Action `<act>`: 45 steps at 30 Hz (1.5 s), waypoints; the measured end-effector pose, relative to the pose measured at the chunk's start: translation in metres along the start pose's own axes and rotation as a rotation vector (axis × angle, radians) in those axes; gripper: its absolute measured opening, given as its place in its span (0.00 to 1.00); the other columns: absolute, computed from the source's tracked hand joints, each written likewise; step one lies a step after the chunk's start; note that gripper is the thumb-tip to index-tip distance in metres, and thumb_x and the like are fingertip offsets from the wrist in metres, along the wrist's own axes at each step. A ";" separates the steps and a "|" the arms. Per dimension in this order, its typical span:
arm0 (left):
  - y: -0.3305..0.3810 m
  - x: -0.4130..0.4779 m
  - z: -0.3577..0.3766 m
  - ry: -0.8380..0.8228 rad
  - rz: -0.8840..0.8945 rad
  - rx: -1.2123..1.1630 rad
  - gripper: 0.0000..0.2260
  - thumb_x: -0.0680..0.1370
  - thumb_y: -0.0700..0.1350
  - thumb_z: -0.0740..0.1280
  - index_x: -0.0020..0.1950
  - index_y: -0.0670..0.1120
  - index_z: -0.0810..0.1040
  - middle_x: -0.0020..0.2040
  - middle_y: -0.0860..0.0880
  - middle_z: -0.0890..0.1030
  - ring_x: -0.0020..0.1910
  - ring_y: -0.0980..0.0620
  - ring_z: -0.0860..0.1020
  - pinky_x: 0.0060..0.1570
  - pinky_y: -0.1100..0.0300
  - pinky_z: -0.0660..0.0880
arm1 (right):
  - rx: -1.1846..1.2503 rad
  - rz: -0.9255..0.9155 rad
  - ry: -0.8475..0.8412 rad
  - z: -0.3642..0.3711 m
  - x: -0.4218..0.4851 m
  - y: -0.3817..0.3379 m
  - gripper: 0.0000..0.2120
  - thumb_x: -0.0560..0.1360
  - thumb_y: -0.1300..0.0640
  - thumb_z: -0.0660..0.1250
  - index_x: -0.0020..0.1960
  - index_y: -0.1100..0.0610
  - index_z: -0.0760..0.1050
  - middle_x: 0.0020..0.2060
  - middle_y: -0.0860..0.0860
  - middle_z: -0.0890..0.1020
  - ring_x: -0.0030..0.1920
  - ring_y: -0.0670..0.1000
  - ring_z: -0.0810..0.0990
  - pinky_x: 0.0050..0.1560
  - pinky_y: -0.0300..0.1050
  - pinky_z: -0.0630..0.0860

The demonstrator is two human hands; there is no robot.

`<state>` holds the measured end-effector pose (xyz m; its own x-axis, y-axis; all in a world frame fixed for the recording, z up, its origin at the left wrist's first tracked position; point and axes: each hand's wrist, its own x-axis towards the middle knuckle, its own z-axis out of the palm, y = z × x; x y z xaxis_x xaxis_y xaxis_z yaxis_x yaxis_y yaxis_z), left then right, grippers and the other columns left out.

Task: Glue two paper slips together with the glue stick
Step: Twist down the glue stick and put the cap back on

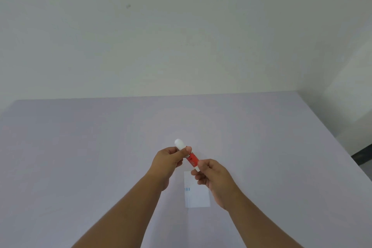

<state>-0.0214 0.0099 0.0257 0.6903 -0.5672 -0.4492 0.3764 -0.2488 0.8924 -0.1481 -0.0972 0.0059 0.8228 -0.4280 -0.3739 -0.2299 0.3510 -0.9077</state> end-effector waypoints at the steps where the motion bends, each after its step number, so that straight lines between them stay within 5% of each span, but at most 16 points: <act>1: 0.001 -0.002 0.001 -0.005 0.004 0.003 0.17 0.71 0.53 0.73 0.49 0.40 0.83 0.42 0.45 0.75 0.45 0.50 0.74 0.60 0.54 0.73 | -0.081 -0.048 0.045 0.001 -0.001 0.001 0.07 0.75 0.53 0.66 0.49 0.56 0.75 0.39 0.51 0.83 0.39 0.47 0.78 0.43 0.42 0.75; 4: 0.007 -0.008 0.002 -0.011 0.022 -0.001 0.16 0.71 0.53 0.73 0.50 0.42 0.84 0.46 0.46 0.80 0.50 0.49 0.77 0.60 0.57 0.74 | -0.100 -0.081 0.106 0.005 -0.004 0.003 0.10 0.71 0.54 0.71 0.48 0.53 0.72 0.36 0.48 0.76 0.37 0.43 0.76 0.47 0.42 0.72; 8: 0.013 -0.012 0.000 0.011 0.037 0.022 0.16 0.71 0.53 0.73 0.49 0.41 0.84 0.46 0.46 0.80 0.50 0.49 0.76 0.60 0.56 0.74 | 0.169 0.028 -0.004 0.003 -0.010 -0.004 0.09 0.75 0.54 0.66 0.51 0.58 0.76 0.39 0.54 0.84 0.37 0.49 0.78 0.43 0.43 0.76; 13: 0.016 -0.017 0.003 0.023 0.039 0.024 0.17 0.70 0.53 0.74 0.48 0.40 0.83 0.42 0.49 0.79 0.46 0.52 0.76 0.51 0.61 0.73 | -0.100 -0.104 0.112 0.007 -0.015 -0.004 0.07 0.71 0.55 0.71 0.43 0.54 0.73 0.39 0.51 0.77 0.41 0.49 0.75 0.49 0.44 0.73; 17: 0.019 -0.021 0.005 0.025 0.035 0.038 0.15 0.70 0.54 0.74 0.43 0.42 0.83 0.39 0.50 0.77 0.43 0.52 0.75 0.47 0.63 0.73 | 0.074 -0.016 -0.006 0.004 -0.017 -0.009 0.11 0.71 0.53 0.71 0.49 0.56 0.74 0.39 0.51 0.78 0.40 0.49 0.75 0.48 0.44 0.74; 20: 0.020 -0.022 0.006 0.023 0.032 0.055 0.15 0.69 0.54 0.74 0.43 0.42 0.83 0.40 0.48 0.77 0.44 0.51 0.75 0.46 0.63 0.73 | 0.064 -0.013 -0.030 0.003 -0.020 -0.010 0.09 0.75 0.52 0.66 0.50 0.57 0.77 0.39 0.52 0.83 0.40 0.50 0.78 0.44 0.43 0.77; 24: 0.018 -0.023 0.009 0.016 0.039 0.065 0.20 0.69 0.54 0.74 0.48 0.38 0.83 0.43 0.46 0.78 0.44 0.50 0.75 0.47 0.62 0.73 | -0.195 -0.098 0.125 0.007 -0.020 -0.007 0.10 0.70 0.54 0.72 0.46 0.54 0.73 0.36 0.49 0.73 0.39 0.48 0.72 0.48 0.45 0.71; 29: 0.018 -0.023 0.008 0.030 0.037 0.072 0.17 0.69 0.54 0.74 0.45 0.40 0.83 0.42 0.46 0.77 0.43 0.50 0.75 0.44 0.63 0.73 | 0.095 0.044 -0.068 -0.001 -0.021 -0.011 0.10 0.76 0.54 0.65 0.53 0.58 0.75 0.41 0.53 0.81 0.41 0.51 0.76 0.49 0.46 0.75; 33: 0.016 -0.024 0.009 0.033 0.026 0.073 0.18 0.68 0.55 0.75 0.45 0.41 0.83 0.42 0.48 0.79 0.45 0.50 0.76 0.45 0.62 0.73 | -0.105 -0.092 0.048 0.003 -0.022 -0.004 0.05 0.74 0.55 0.67 0.48 0.54 0.74 0.40 0.49 0.78 0.43 0.48 0.75 0.50 0.43 0.72; 36: 0.016 -0.026 0.010 0.024 0.027 0.076 0.17 0.68 0.55 0.75 0.45 0.41 0.84 0.42 0.48 0.79 0.45 0.50 0.76 0.46 0.61 0.73 | -0.140 -0.089 0.070 0.003 -0.022 -0.003 0.10 0.70 0.57 0.72 0.47 0.53 0.72 0.39 0.50 0.71 0.41 0.48 0.71 0.51 0.45 0.70; 40: 0.017 -0.026 0.008 0.011 0.029 0.083 0.14 0.69 0.54 0.75 0.40 0.42 0.82 0.38 0.49 0.77 0.42 0.50 0.74 0.46 0.61 0.73 | -0.070 -0.025 -0.048 0.001 -0.021 -0.006 0.09 0.75 0.50 0.65 0.53 0.52 0.76 0.44 0.48 0.79 0.47 0.48 0.73 0.57 0.46 0.69; 45: 0.018 -0.026 0.007 0.013 0.028 0.083 0.15 0.69 0.54 0.74 0.43 0.41 0.83 0.39 0.50 0.78 0.42 0.51 0.75 0.45 0.62 0.73 | -0.198 -0.125 0.077 0.006 -0.020 -0.004 0.05 0.73 0.52 0.68 0.46 0.51 0.75 0.40 0.45 0.77 0.45 0.47 0.74 0.50 0.42 0.70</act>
<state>-0.0374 0.0144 0.0538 0.7078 -0.5647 -0.4244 0.3050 -0.2976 0.9047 -0.1605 -0.0844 0.0179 0.8109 -0.5228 -0.2629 -0.2327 0.1240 -0.9646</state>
